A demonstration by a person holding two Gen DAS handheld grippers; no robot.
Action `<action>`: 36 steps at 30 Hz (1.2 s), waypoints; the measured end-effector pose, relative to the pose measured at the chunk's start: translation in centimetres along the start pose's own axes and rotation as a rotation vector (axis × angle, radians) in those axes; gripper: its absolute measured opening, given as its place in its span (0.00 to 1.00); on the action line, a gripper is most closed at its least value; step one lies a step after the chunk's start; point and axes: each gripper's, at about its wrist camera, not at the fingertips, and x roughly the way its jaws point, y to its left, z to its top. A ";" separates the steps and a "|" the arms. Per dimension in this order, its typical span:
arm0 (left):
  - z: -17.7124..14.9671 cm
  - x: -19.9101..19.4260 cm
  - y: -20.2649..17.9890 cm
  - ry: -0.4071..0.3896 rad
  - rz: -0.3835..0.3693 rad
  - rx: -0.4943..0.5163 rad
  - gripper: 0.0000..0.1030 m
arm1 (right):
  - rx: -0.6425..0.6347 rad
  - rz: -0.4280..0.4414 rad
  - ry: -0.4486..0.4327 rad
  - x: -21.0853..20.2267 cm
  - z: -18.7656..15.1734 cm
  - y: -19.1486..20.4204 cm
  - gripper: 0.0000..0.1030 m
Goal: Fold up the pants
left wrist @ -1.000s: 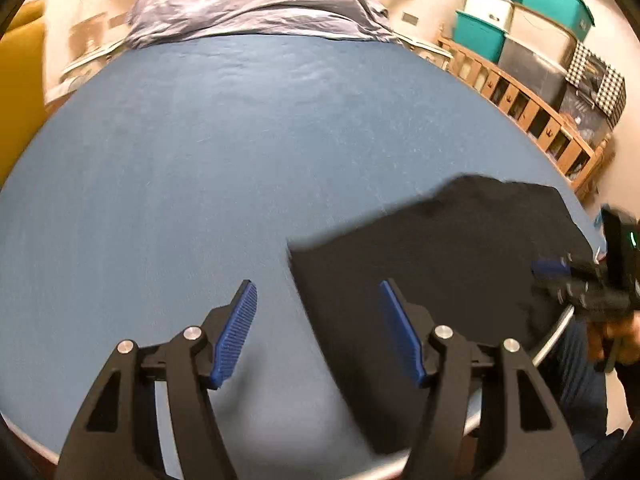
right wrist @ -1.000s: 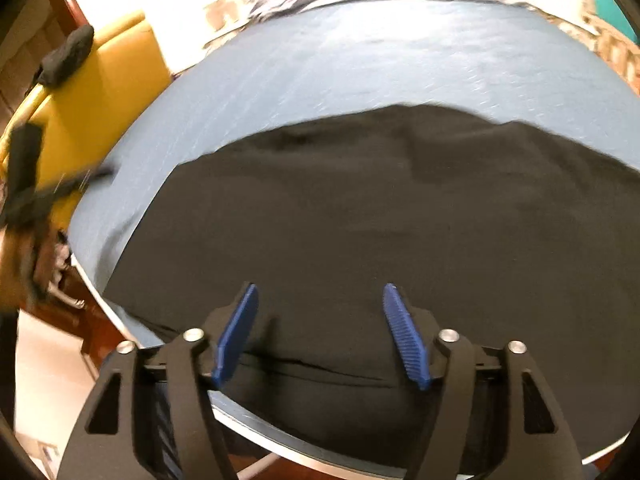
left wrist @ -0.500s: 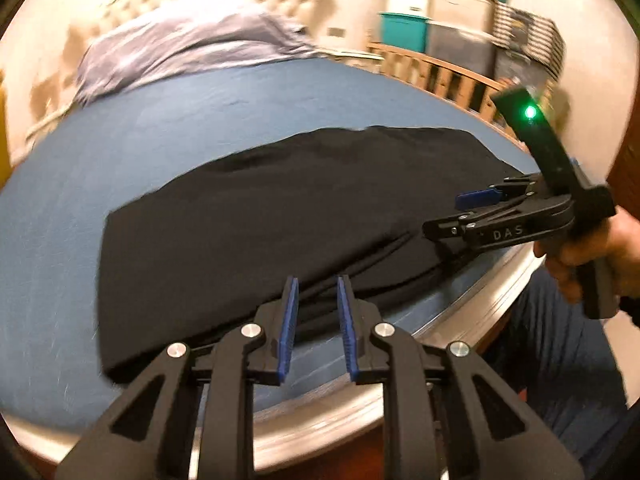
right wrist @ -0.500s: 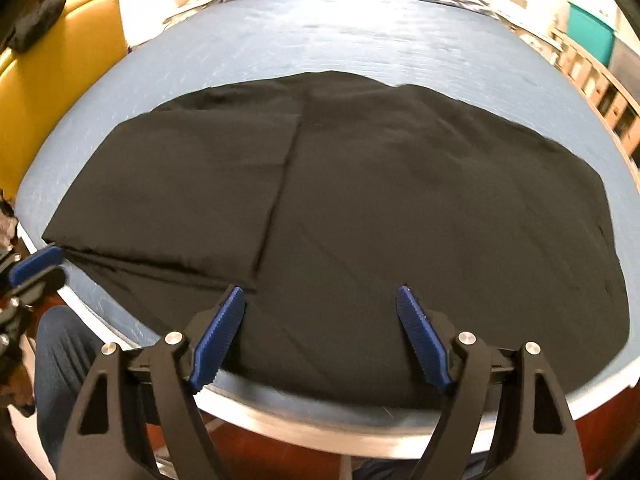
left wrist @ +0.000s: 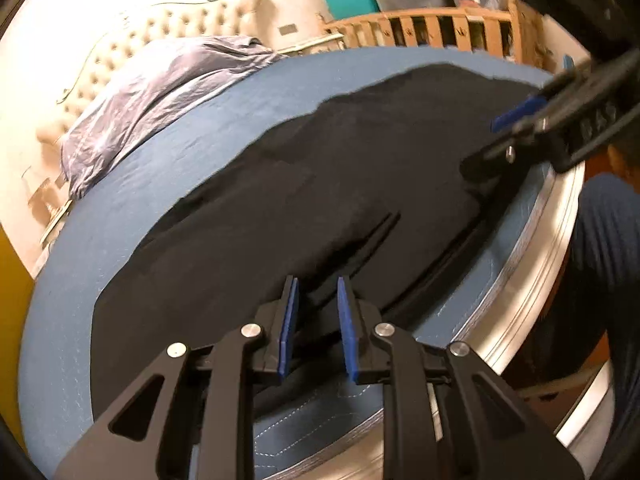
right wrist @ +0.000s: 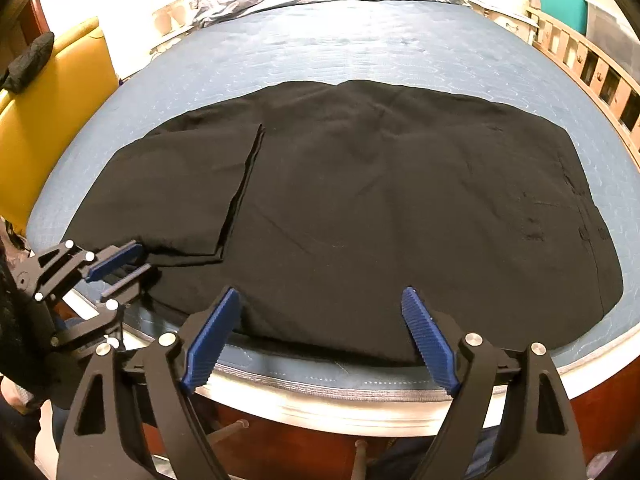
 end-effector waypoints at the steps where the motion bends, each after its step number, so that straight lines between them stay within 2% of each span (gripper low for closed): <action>1: 0.1 -0.1 0.1 -0.006 0.008 -0.003 0.20 | -0.002 0.005 0.000 0.1 0.1 0.1 0.79; 5: 0.8 -1.0 0.9 -0.037 0.008 -0.031 0.20 | -0.009 0.016 -0.005 0.5 0.7 0.5 0.79; 7: 0.7 -0.5 0.2 -0.012 0.023 0.042 0.21 | -0.021 0.014 -0.012 0.3 0.8 0.8 0.80; 12: 0.5 1.2 -0.2 0.037 0.049 0.115 0.22 | -0.037 0.002 0.010 1.0 0.9 1.1 0.80; 13: 0.5 1.4 -0.4 0.042 0.054 0.128 0.19 | -0.039 0.003 0.013 1.1 1.0 1.1 0.80; 14: 0.7 1.6 -0.5 0.047 0.056 0.130 0.09 | -0.039 0.004 0.016 1.1 1.1 1.2 0.81; 16: 0.7 1.2 -0.6 0.040 0.060 0.126 0.05 | -0.038 0.011 0.015 1.1 1.5 1.2 0.81; 18: 0.7 0.4 -0.6 0.015 0.068 0.128 0.04 | -0.006 0.069 0.009 0.8 2.3 1.1 0.81; 20: 0.5 0.3 -0.5 0.019 0.062 0.122 0.04 | 0.084 0.195 0.029 1.2 3.4 0.6 0.81; 23: 0.4 0.8 -1.0 0.027 0.067 0.138 0.04 | 0.103 0.269 0.038 2.1 5.3 1.5 0.79; 25: 0.4 1.1 -1.2 0.031 0.071 0.140 0.04 | 0.084 0.280 0.033 2.6 6.5 2.7 0.61; 26: 0.4 1.2 -1.1 0.031 0.069 0.133 0.04 | 0.058 0.300 0.035 3.0 7.2 3.7 0.58; 28: 0.4 1.2 -1.0 0.028 0.062 0.113 0.04 | -0.002 0.328 0.050 4.1 8.1 5.8 0.40; 29: 0.4 1.3 -1.1 0.026 0.063 0.111 0.04 | -0.025 0.324 0.064 4.8 8.2 6.6 0.36; 31: 0.4 1.2 -1.0 0.019 0.057 0.096 0.05 | -0.083 0.274 0.105 6.6 8.0 7.8 0.21; 32: 0.3 0.9 -0.5 0.015 0.029 0.062 0.09 | -0.111 0.233 0.126 7.5 7.7 8.2 0.18; 33: 0.2 0.4 0.0 0.010 -0.010 0.013 0.16 | -0.131 0.210 0.130 8.0 7.4 8.4 0.09; 34: 0.0 -0.4 1.2 0.003 -0.072 -0.076 0.20 | -0.160 0.179 0.111 8.1 7.1 8.5 0.04; 35: -0.3 -1.2 2.7 -0.004 -0.131 -0.195 0.29 | -0.171 0.173 0.105 8.0 7.0 8.6 0.03; 36: -0.9 -1.9 4.6 -0.010 -0.187 -0.337 0.32 | -0.179 0.158 0.104 8.0 7.0 8.7 0.00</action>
